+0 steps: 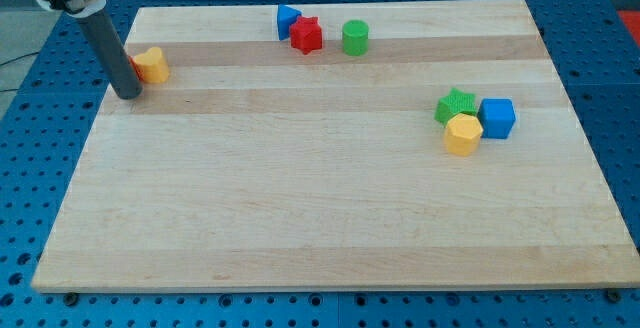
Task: Move the yellow heart to the left side of the red star
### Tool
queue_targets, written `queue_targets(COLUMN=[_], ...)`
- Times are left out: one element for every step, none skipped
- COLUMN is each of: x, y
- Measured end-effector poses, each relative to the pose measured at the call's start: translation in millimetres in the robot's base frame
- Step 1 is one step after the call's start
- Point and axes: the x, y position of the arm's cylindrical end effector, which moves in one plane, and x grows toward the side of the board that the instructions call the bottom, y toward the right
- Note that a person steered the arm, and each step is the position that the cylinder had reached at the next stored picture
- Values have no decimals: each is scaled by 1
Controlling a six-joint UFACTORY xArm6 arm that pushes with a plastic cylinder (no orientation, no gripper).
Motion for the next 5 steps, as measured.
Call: queue_targets(x=[1, 2, -11, -20, -34], y=[-18, -41, -41, -33, -11])
